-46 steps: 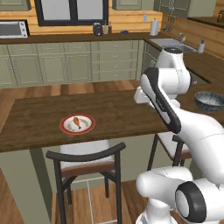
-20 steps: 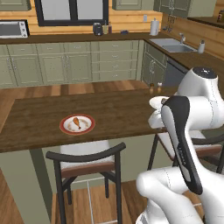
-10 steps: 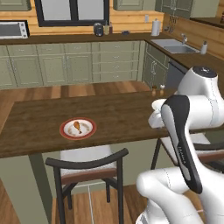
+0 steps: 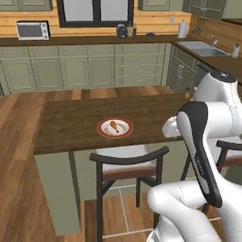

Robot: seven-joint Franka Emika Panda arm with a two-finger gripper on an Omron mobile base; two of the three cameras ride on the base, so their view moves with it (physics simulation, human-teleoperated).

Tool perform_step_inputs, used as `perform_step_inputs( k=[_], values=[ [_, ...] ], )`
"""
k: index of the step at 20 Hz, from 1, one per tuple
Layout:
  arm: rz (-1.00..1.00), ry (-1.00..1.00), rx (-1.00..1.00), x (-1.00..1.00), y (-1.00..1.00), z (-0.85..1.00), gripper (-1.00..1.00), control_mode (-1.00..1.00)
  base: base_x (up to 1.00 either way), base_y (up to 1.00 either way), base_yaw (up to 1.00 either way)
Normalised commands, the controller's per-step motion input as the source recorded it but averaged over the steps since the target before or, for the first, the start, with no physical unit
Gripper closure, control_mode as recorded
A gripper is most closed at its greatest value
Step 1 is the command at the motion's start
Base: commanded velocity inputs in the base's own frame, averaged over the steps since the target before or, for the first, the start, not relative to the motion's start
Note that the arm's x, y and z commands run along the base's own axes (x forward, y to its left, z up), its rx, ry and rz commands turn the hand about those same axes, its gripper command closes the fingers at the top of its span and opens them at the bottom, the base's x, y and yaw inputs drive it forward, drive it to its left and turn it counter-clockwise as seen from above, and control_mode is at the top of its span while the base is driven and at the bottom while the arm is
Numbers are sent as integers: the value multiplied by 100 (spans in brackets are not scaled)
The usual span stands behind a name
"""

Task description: Pick the chicken drumstick and mushroom from their plates and place them in the bowl. Then put the bowl in the fridge.

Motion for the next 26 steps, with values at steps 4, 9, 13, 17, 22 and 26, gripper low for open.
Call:
perform_step_inputs(
  k=[4, 9, 13, 17, 22, 26],
  values=[
    [0, 0, 0, 0, 0, 0, -100, 100, 17, 96, 0],
    [0, 0, 0, 0, 0, 0, -100, 100, 100, -22, 0],
    [0, 0, 0, 0, 0, 0, -100, 100, 100, -54, 2],
    [9, 8, 5, 100, -52, -43, -100, -100, 0, 0, 0],
    [13, 2, 0, 100, -23, -78, -100, -100, 0, 0, 0],
    [4, 0, -1, 100, 7, -56, -100, -100, 0, 0, 0]
  ],
)
